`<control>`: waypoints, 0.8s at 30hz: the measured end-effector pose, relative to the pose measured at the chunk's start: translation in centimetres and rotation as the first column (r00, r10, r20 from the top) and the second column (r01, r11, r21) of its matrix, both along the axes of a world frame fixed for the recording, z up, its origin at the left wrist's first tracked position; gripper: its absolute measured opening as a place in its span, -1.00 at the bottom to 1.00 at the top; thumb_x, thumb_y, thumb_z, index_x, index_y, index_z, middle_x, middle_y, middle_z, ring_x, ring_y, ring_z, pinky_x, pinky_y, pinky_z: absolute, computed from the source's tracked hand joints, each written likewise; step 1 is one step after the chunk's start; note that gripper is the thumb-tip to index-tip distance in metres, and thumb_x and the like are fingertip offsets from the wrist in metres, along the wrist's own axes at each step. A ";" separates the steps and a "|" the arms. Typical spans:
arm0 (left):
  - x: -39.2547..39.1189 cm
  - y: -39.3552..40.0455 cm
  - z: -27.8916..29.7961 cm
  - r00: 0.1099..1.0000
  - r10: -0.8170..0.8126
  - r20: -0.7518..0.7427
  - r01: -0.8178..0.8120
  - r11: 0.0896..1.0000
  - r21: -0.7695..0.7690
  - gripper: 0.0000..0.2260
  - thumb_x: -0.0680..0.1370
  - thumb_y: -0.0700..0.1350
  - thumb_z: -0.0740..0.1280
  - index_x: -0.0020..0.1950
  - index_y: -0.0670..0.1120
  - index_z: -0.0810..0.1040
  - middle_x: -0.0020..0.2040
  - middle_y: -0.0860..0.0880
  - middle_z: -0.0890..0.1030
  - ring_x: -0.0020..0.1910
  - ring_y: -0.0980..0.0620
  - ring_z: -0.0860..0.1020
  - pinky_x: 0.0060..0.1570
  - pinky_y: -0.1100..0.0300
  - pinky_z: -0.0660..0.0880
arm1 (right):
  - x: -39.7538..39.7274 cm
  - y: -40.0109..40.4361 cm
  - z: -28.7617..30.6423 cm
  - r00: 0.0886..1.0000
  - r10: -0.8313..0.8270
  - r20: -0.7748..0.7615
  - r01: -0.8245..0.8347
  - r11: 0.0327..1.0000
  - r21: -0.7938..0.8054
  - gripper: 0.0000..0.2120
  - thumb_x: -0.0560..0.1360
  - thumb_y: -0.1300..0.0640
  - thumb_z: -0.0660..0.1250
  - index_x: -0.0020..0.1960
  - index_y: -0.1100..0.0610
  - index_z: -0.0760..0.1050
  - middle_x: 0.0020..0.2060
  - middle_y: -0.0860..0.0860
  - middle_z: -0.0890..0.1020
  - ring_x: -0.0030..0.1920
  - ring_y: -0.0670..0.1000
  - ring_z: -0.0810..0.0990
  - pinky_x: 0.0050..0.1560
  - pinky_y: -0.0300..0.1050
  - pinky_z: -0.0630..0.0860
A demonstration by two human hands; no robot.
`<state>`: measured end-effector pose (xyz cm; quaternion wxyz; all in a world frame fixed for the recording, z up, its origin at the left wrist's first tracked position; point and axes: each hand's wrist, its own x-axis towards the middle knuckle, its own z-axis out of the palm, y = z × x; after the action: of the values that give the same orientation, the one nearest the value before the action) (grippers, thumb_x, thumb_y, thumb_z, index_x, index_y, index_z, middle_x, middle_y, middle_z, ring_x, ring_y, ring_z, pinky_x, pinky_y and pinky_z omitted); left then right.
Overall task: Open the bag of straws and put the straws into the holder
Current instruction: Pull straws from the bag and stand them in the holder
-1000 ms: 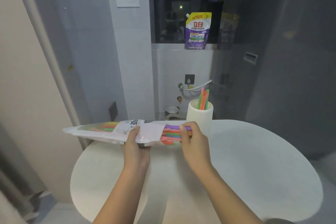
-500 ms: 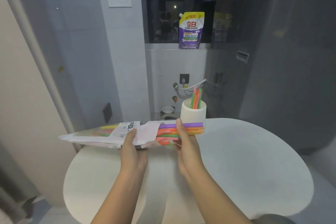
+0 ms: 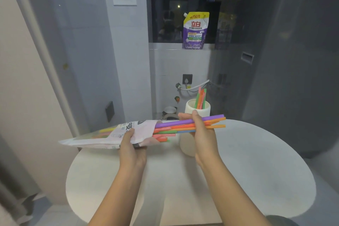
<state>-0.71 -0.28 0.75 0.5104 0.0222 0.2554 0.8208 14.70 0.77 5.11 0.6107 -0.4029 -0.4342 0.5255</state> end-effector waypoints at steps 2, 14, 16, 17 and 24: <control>0.1 0.0 -0.1 1.000 -0.004 0.009 0.004 1.000 -0.004 -0.74 0.57 -0.28 0.18 0.25 -0.13 0.37 -0.04 -0.09 0.57 -0.12 0.02 0.57 -0.40 0.28 0.54 | 0.2 0.0 0.6 0.986 0.004 -0.165 -0.002 1.000 0.012 -0.64 0.60 0.07 0.14 -0.20 0.21 0.61 -0.14 0.08 0.72 -0.02 0.02 0.67 0.17 -0.05 0.50; 1.4 -0.3 -0.3 0.999 -0.039 0.015 0.039 0.998 -0.041 -0.75 0.56 -0.28 0.20 0.23 -0.13 0.39 -0.07 -0.06 0.55 -0.21 0.06 0.55 -0.49 0.34 0.48 | -0.2 1.1 6.5 0.869 -0.191 -0.457 0.233 0.972 0.037 -0.50 0.55 -0.06 0.23 -0.50 0.08 0.23 -0.70 -0.11 0.26 -0.65 -0.08 0.23 -0.57 -0.27 0.29; 1.4 -0.3 -0.3 0.999 -0.036 0.009 0.036 0.999 -0.029 -0.75 0.57 -0.28 0.19 0.23 -0.13 0.39 -0.07 -0.06 0.57 -0.17 0.05 0.56 -0.45 0.31 0.51 | -0.1 1.5 8.0 0.878 -0.199 -0.436 0.257 0.963 0.078 -0.51 0.54 -0.08 0.24 -0.49 0.07 0.20 -0.69 -0.11 0.22 -0.65 -0.08 0.20 -0.59 -0.29 0.24; 1.4 -0.4 -0.3 0.999 -0.032 0.008 0.032 0.999 -0.027 -0.74 0.57 -0.28 0.19 0.24 -0.12 0.39 -0.06 -0.06 0.58 -0.16 0.05 0.57 -0.42 0.29 0.53 | 0.0 1.6 8.7 0.887 -0.201 -0.416 0.266 0.959 0.103 -0.52 0.54 -0.08 0.23 -0.47 0.07 0.19 -0.69 -0.11 0.21 -0.66 -0.09 0.18 -0.60 -0.30 0.22; 0.7 -0.4 -0.3 0.999 0.012 0.038 -0.010 0.999 -0.051 -0.56 0.56 -0.29 0.21 0.45 -0.17 0.29 0.07 -0.09 0.54 -0.13 0.03 0.56 -0.41 0.28 0.55 | 2.2 2.0 14.4 0.906 -0.295 -0.305 0.361 0.913 0.189 -0.59 0.52 -0.11 0.24 -0.38 0.09 0.23 -0.69 -0.11 0.27 -0.68 -0.12 0.23 -0.62 -0.30 0.24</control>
<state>-0.01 -0.68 0.44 0.5112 -0.0077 0.2667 0.8170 16.94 2.72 19.52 0.7885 -0.3180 -0.3332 0.4077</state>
